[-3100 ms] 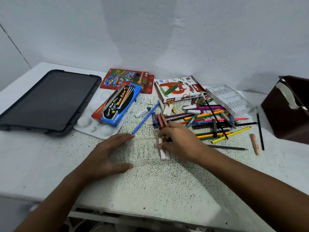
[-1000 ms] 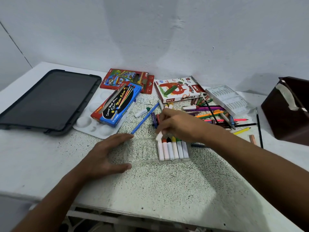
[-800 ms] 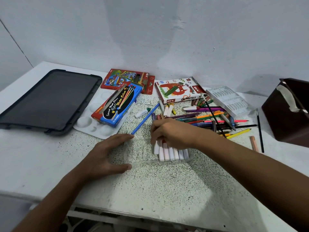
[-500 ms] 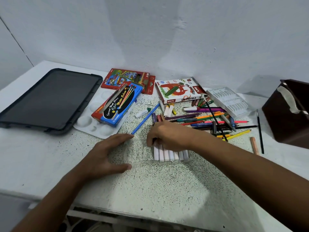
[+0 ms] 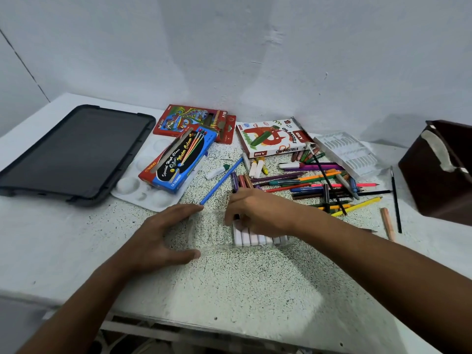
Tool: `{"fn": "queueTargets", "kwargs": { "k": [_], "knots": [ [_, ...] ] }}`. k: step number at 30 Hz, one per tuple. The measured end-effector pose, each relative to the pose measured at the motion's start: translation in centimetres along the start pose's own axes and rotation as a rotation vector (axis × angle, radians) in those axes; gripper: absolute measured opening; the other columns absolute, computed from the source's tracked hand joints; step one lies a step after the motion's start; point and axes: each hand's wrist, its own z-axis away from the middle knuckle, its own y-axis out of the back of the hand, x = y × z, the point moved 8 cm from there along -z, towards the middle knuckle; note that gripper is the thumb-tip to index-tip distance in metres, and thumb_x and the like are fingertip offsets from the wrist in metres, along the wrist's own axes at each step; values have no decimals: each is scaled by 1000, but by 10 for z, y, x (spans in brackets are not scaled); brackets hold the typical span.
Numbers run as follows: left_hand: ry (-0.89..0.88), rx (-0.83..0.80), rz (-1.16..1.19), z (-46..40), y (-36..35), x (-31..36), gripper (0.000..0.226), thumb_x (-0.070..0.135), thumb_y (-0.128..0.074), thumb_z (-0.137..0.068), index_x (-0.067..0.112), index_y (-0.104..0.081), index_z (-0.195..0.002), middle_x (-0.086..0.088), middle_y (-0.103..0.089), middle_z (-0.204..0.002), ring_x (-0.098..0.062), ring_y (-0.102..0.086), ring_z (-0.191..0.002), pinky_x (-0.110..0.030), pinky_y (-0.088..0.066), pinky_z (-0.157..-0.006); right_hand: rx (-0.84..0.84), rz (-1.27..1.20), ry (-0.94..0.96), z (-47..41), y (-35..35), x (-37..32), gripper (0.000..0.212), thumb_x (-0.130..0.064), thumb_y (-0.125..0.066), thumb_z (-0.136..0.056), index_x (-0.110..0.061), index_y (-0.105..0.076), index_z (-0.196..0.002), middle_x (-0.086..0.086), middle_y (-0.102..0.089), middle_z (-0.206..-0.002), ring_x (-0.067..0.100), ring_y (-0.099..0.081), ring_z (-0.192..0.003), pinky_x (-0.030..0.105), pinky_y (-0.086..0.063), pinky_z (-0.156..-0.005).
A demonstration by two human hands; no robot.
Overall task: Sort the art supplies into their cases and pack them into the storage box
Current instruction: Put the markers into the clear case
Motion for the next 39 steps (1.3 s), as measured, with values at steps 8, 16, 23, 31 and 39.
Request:
{"fn": "queueTargets", "kwargs": {
  "k": [8, 16, 23, 31, 39],
  "knots": [
    [-5, -12, 63, 1, 1, 1, 81, 53, -81, -62, 36, -51, -135, 22, -53, -135, 2, -48, -127, -10, -34, -104, 328, -32, -465, 11, 50, 81, 28, -7, -49, -96, -11, -62, -121, 10, -59, -122, 19, -52, -108, 29, -40, -92],
    [27, -6, 130, 1, 2, -2, 74, 47, -81, -65, 39, -53, -133, 18, -56, -133, -3, -50, -126, -14, -36, -105, 167, 272, -797, 37, 53, 178, 40, -4, -54, -87, -11, -60, -126, 18, -55, -127, 35, -50, -117, 46, -47, -96],
    [34, -12, 116, 0, 1, -4, 78, 48, -82, -64, 35, -52, -134, 17, -56, -134, -3, -50, -127, -26, -37, -108, 204, 284, -812, 44, 50, 190, 33, -9, -57, -88, -16, -60, -120, 15, -54, -124, 37, -45, -119, 48, -49, -91],
    [31, -16, 99, 0, 1, -3, 82, 52, -83, -60, 39, -51, -135, 20, -54, -135, -2, -49, -128, -23, -37, -108, 419, 33, -502, 29, 72, 127, 19, -15, -59, -93, -16, -67, -110, 9, -59, -108, 19, -51, -91, 29, -37, -72],
    [41, -4, 116, 0, 1, -4, 83, 50, -84, -60, 35, -52, -135, 20, -56, -133, -1, -50, -125, -12, -35, -105, 144, -17, -83, 3, 38, 17, 27, -4, -62, -88, -13, -69, -112, 5, -58, -115, 17, -54, -106, 24, -43, -89]
  ]
}}
